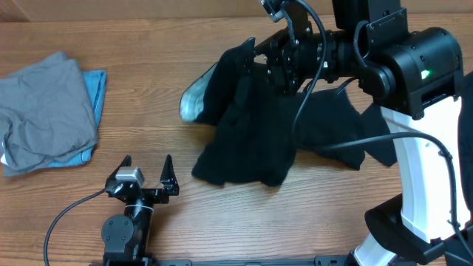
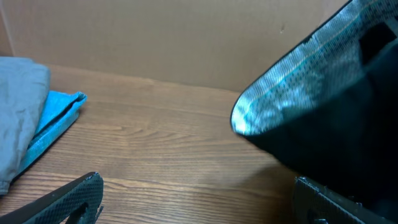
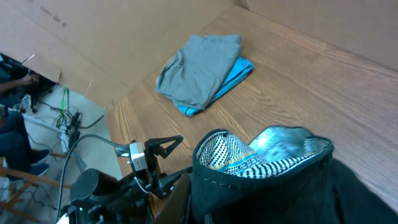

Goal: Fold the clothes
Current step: 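Grasp the left end of the pants waistband with the left gripper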

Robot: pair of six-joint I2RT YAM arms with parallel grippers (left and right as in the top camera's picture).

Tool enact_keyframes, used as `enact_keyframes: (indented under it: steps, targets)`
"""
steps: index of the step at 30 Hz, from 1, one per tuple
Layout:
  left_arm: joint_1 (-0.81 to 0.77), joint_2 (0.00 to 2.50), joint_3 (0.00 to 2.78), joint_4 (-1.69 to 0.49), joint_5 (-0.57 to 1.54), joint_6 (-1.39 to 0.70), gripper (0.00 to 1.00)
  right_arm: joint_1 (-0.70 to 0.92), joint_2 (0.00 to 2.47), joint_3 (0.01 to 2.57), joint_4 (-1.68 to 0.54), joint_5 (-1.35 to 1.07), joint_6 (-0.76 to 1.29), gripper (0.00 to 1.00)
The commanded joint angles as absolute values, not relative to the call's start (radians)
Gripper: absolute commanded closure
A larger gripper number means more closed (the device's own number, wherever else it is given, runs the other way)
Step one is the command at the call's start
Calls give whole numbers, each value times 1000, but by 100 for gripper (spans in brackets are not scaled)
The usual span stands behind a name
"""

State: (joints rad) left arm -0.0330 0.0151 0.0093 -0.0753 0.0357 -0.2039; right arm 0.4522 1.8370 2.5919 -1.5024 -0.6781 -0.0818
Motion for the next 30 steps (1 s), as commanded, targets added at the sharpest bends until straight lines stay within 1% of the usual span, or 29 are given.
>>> enact_keyframes:
  steps: [1,7,9,11,13,17,20,22,26,30]
  targets:
    - [-40,4,5,-75,26,-210,0,453,1781,2622,-1493,-721,-110,96]
    - [-40,4,5,-46,72,-218,0,452,1745,2622,-1517,-719,-110,96]
    - [-40,4,14,-23,201,-218,0,452,1734,2622,-1517,-719,-113,96]
    - [-40,4,67,-28,400,-235,0,452,1728,2622,-1523,-698,-113,96]
    - [-40,5,138,-81,476,-252,0,452,1728,2622,-1533,-682,-114,96]
    - [-40,38,353,-303,486,-214,0,452,1728,2621,-1540,-683,-113,96]
    - [-40,152,576,-511,466,-139,0,453,1728,2621,-1539,-683,-113,96]
    - [-40,263,727,-628,461,-71,0,453,1726,2621,-1540,-702,-113,96]
    - [-40,566,1095,-954,461,99,0,452,1717,2622,-1539,-754,-112,96]
    - [-40,818,1353,-1200,461,231,0,452,1697,2622,-1539,-754,-112,96]
